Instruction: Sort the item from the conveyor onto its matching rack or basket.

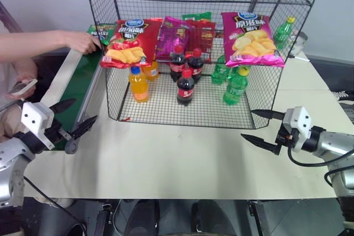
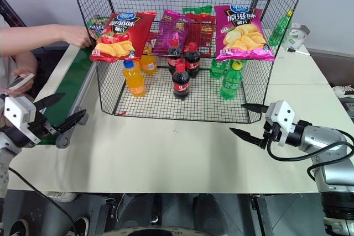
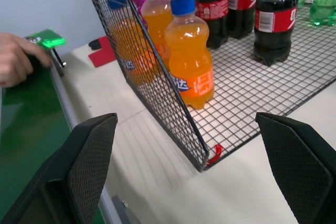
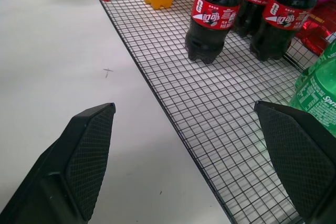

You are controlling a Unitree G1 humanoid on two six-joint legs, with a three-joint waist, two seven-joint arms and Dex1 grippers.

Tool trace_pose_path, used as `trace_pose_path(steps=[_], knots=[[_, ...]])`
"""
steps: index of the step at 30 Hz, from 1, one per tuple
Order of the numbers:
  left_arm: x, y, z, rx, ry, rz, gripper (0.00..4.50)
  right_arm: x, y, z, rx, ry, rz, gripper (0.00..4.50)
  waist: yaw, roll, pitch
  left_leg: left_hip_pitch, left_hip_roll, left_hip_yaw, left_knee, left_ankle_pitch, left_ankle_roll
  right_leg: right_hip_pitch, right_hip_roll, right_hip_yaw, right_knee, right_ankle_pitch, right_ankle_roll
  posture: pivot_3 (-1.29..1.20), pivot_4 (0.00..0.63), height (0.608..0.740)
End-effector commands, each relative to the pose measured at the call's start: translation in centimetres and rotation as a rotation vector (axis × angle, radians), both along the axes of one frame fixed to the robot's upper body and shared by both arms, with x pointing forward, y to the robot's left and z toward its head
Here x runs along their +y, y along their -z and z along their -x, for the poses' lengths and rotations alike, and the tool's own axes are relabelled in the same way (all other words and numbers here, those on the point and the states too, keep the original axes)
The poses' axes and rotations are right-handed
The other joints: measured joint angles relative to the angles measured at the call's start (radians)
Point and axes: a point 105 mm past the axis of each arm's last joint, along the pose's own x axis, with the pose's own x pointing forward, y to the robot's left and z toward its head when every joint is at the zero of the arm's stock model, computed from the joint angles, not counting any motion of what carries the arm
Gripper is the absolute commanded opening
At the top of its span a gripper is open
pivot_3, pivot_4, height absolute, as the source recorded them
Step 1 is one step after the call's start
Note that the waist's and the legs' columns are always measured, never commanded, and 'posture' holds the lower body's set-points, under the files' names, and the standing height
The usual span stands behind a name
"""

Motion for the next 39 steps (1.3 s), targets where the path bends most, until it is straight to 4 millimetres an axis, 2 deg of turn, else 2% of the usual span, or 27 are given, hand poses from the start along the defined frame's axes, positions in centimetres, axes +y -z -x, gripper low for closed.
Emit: trace_pose_path(steps=[1,15,21,30,34,39], knots=[[-0.1,-0.8,0.2,-0.017,0.012,0.012,4.50,0.5,-0.9,0.1,-0.039,-0.023,0.009,4.43,0.000,0.000,0.000,0.000,0.000,0.000,0.000,0.000,0.000,0.000,0.000,0.000,0.000,0.000,0.000,0.00,0.150,0.739],[0.9,-0.8,0.8,-0.031,-0.022,-0.004,4.50,1.4,-1.4,-0.1,-0.041,-0.048,-0.004,4.43,0.000,0.000,0.000,0.000,0.000,0.000,0.000,0.000,0.000,0.000,0.000,0.000,0.000,0.000,0.000,0.00,0.150,0.739],[1.5,-0.9,0.9,-0.046,-0.086,0.018,4.50,2.8,-2.3,0.2,-0.040,-0.110,-0.046,4.43,0.000,0.000,0.000,0.000,0.000,0.000,0.000,0.000,0.000,0.000,0.000,0.000,0.000,0.000,0.000,0.00,0.150,0.739],[2.6,-1.3,2.0,-0.092,-0.210,0.017,4.50,6.9,-3.5,1.4,-0.001,-0.293,-0.146,4.43,-0.001,0.000,0.000,0.000,0.000,0.000,0.000,0.000,0.000,0.000,0.000,0.000,0.000,0.000,0.000,0.00,0.150,0.739],[3.4,-1.3,2.8,-0.116,-0.291,0.003,4.50,8.8,-4.2,1.2,0.015,-0.373,-0.208,4.43,-0.004,-0.001,0.000,0.000,0.000,0.000,0.000,0.000,0.000,0.000,0.000,0.000,0.000,0.000,0.000,0.00,0.150,0.739],[4.2,-1.0,3.4,-0.125,-0.379,-0.020,4.50,10.1,-4.7,1.0,0.031,-0.436,-0.245,4.43,0.000,-0.001,0.000,0.000,0.000,0.000,0.000,0.000,0.000,0.000,0.000,0.000,0.000,0.000,0.000,0.00,0.150,0.739]])
